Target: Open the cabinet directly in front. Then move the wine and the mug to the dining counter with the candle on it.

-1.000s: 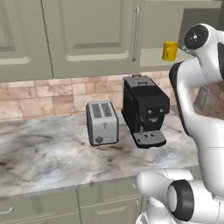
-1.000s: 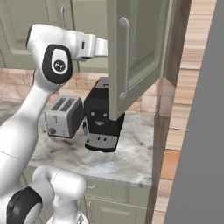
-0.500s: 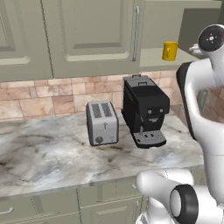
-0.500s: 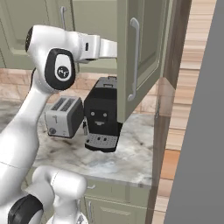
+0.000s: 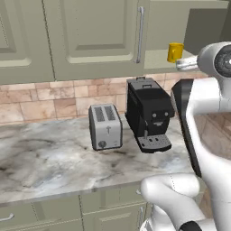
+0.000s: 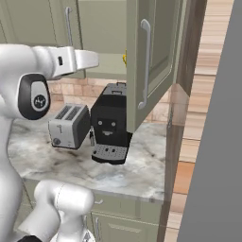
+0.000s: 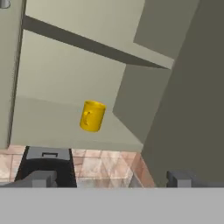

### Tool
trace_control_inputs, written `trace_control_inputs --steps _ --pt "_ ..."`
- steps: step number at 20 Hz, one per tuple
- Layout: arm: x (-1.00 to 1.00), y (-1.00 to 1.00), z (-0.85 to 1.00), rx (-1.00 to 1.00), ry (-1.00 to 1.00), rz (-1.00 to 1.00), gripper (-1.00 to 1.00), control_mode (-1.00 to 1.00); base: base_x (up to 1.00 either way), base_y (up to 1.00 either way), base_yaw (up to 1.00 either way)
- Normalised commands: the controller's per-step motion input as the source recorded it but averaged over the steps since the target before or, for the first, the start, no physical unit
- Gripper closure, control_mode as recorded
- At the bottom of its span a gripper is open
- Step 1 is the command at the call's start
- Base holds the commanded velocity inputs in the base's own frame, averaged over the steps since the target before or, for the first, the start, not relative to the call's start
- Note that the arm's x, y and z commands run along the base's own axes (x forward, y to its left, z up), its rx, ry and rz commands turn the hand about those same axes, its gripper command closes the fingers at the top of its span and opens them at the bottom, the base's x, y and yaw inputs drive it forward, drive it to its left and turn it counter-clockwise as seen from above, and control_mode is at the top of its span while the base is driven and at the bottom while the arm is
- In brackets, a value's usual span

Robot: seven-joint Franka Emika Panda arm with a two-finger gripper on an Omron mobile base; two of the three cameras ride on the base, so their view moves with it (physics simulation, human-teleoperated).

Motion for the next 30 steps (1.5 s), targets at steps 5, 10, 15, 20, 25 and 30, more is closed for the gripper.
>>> trace_control_inputs --steps 5,10,15,20,25,30 --pt "0.00 1.00 0.00 0.01 0.00 0.33 -1.00 -1.00 0.00 0.00 0.00" --pt "-0.04 0.77 -0.13 0.09 -0.02 0.31 -1.00 -1.00 0.00 0.00 0.00" --pt "-0.05 0.07 -0.33 0.30 -0.10 0.17 -1.00 -1.00 0.00 0.00 0.00" --pt "-0.06 0.00 -0.09 0.16 -0.17 0.05 -1.00 -1.00 0.00 0.00 0.00" --pt "-0.01 0.02 0.00 0.00 -0.15 0.00 -1.00 -1.00 0.00 0.00 0.00" --pt "0.02 0.01 0.00 0.00 -0.09 0.00 -1.00 -1.00 0.00 0.00 0.00"
